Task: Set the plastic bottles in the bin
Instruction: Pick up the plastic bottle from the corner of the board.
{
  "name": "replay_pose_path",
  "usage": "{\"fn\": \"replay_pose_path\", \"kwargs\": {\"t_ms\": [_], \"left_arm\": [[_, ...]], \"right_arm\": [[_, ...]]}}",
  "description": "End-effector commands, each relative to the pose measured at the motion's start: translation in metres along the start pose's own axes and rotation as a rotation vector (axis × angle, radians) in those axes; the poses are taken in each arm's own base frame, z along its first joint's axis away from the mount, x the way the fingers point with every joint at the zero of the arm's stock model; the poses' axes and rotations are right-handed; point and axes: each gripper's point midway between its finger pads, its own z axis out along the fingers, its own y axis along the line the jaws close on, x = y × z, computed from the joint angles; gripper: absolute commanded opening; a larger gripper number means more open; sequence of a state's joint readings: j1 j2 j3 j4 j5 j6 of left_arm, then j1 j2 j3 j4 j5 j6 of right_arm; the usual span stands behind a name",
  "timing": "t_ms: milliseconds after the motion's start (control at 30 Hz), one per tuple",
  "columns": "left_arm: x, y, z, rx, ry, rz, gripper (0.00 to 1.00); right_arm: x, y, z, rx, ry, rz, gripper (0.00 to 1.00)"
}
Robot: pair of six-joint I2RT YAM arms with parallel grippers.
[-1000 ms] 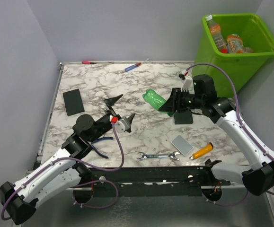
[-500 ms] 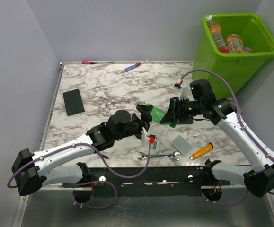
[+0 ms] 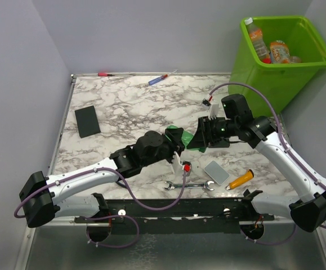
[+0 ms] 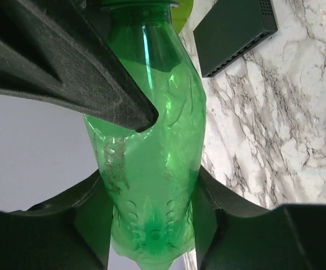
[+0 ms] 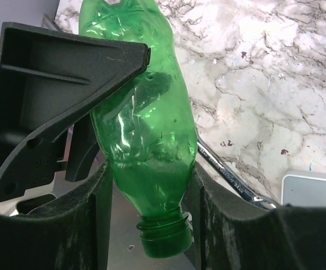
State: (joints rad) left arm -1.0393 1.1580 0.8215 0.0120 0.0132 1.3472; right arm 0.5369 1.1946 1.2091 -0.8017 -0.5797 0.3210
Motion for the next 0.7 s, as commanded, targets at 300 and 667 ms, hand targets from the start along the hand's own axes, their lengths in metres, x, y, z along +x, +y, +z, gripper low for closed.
{"fn": "replay_pose_path", "kwargs": {"t_ms": [300,667], "left_arm": [[0.002,0.039,-0.029,-0.267,0.002,-0.36,0.32],[-0.029,0.032,-0.046,-0.32,-0.278,-1.198,0.34]], "right_arm": [[-0.082,0.057,-0.093,0.05,-0.46,-0.15,1.0],[-0.112,0.053,-0.159,0.092,-0.998,-0.163,1.0]]}}
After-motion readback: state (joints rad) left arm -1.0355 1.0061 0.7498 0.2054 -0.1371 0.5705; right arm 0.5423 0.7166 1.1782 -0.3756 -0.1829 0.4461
